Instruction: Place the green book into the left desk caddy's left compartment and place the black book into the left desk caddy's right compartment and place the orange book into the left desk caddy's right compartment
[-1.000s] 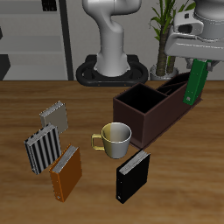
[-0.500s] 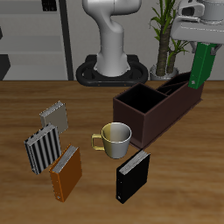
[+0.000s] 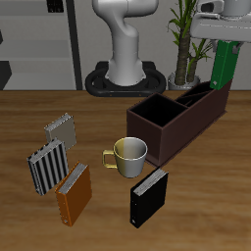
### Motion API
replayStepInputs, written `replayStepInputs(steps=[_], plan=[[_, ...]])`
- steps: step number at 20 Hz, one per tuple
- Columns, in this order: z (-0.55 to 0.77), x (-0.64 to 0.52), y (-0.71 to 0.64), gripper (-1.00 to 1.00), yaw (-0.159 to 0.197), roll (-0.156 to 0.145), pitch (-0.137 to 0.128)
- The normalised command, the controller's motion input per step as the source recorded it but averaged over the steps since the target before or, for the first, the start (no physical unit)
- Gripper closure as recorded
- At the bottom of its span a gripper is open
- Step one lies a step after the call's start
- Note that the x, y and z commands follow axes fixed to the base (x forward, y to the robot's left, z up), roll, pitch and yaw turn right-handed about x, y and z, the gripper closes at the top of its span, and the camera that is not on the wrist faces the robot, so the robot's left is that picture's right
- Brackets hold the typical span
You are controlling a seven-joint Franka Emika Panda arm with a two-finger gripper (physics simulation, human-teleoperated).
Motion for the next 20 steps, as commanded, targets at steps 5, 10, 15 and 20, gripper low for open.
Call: replayStepInputs(steps=[5,10,15,20], plan=[[0.07,-0.59,0.00,1.00,-0.091,-0.063,-0.046],[-0.10,-0.39,0.11,1.00,-0.001,0.055,-0.033],[-0.27,-0.36,0.05,1.00,-0.022,0.040,0.021],[-0.15,-0.29,-0.15,1.00,-0.037,0.026,0.033]])
